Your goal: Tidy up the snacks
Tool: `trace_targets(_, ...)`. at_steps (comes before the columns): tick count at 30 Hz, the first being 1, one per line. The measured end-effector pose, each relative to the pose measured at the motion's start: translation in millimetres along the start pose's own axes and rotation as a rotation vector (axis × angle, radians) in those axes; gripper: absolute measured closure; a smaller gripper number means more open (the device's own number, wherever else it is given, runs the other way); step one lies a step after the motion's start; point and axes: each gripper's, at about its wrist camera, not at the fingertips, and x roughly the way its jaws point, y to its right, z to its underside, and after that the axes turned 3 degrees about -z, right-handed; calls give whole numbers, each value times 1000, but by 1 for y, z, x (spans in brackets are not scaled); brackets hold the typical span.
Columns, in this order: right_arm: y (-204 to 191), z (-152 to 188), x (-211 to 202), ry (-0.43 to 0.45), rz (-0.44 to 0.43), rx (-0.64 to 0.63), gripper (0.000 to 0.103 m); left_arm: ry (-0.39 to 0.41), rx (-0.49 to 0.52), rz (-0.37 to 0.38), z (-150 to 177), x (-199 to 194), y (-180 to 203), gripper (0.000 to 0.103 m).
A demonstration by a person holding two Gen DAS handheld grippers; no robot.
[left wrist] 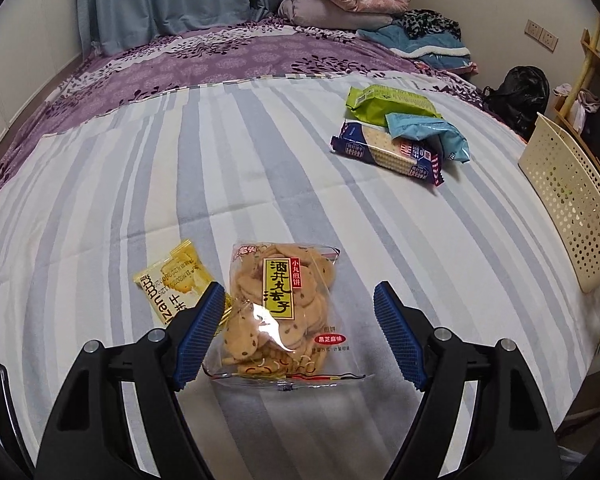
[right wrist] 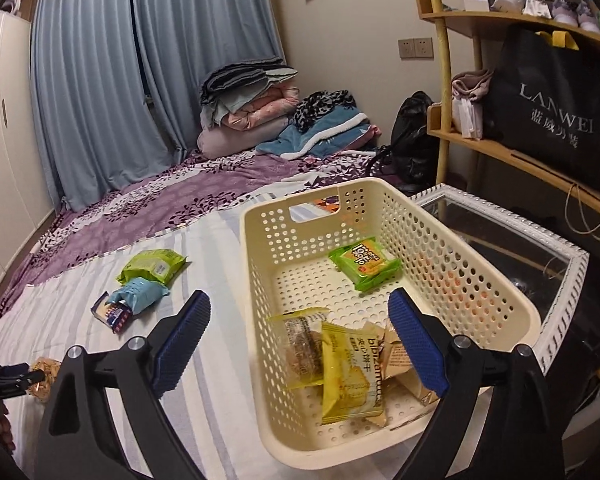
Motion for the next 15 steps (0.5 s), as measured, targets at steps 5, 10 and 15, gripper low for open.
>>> trace_targets(5, -8, 0, -3, 6, -24, 1, 7, -17, 0, -19, 5, 10, 0, 25)
trace_targets(10, -11, -1, -8, 18, -51, 5, 7, -20, 22, -41, 15, 20, 3, 33)
trace_targets(15, -15, -4, -16, 43, -65, -1, 7, 2, 43, -55, 15, 14, 9, 38)
